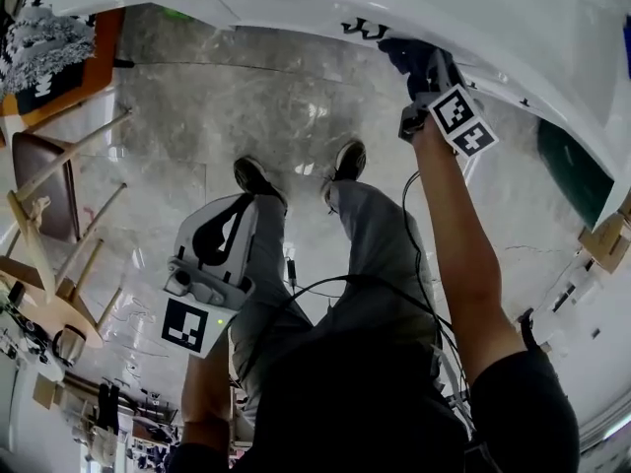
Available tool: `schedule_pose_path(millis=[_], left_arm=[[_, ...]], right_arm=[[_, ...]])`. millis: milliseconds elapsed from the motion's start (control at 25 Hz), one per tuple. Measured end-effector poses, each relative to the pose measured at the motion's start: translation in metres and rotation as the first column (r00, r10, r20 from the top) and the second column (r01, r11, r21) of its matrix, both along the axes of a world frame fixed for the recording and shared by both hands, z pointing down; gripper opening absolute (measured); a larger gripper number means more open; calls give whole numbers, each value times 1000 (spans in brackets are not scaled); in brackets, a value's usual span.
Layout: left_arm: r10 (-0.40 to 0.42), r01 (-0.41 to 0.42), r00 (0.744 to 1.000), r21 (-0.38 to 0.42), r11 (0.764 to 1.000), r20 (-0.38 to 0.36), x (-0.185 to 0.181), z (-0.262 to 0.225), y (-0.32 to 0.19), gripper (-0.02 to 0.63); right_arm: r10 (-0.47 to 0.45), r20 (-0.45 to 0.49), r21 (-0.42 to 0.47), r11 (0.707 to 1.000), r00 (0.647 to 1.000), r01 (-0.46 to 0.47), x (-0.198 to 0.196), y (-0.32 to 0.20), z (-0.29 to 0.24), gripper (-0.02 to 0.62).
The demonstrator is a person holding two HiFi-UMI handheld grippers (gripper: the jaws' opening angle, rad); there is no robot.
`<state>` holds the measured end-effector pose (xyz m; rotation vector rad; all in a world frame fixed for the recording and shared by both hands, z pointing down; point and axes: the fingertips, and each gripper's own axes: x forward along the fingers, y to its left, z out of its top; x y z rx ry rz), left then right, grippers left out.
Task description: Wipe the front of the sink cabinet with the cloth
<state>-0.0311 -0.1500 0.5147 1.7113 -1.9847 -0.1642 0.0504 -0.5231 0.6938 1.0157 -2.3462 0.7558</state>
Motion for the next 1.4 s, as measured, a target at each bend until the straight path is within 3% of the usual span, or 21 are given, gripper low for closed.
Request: schedule_pose_path(millis=[80, 240, 360, 440, 520, 720, 880, 1000, 1160, 1240, 1400], left_arm=[[3, -3, 1000, 13, 1000, 7, -3, -13, -5, 5], [6, -6, 1000, 33, 999, 9, -8, -32, -8, 5], [3, -4, 1000, 47, 999, 10, -10, -43, -10, 5], [3, -4, 1000, 52, 999, 10, -11, -51, -10, 5], [7, -7, 1000, 48, 999, -1, -12, -61, -7, 5], [22, -21, 1000, 71, 997, -22, -23, -105, 15, 5], [93, -93, 996, 75, 993, -4, -29, -141, 37, 5], [123, -124, 992, 28, 992, 42, -43, -151, 55, 5], [131, -124, 984, -67, 990, 121, -67, -157, 74, 5], [111, -99, 982, -80, 992, 154, -69, -160, 74, 5], [28, -24, 990, -29, 999, 139, -55, -174, 69, 5]], right_arm=[[14, 30, 44, 999, 999, -15, 3, -3, -30, 84], [54, -67, 169, 985, 996, -42, 51, -34, -69, 84], [-52, -206, 236, 966, 977, 101, 67, -45, -60, 84], [-153, -316, 238, 943, 936, 234, 66, -33, -45, 84], [-176, -358, 224, 937, 917, 268, 66, -13, -50, 84], [-249, -360, 228, 911, 899, 344, 45, 68, -111, 84], [-261, -346, 255, 898, 901, 358, 37, 120, -164, 84], [-268, -323, 297, 882, 908, 366, 23, 136, -193, 84], [-257, -234, 293, 901, 938, 320, 2, 155, -201, 84], [-263, -197, 294, 903, 944, 313, -3, 159, -200, 84], [-308, -179, 307, 885, 934, 350, -14, 159, -204, 84]])
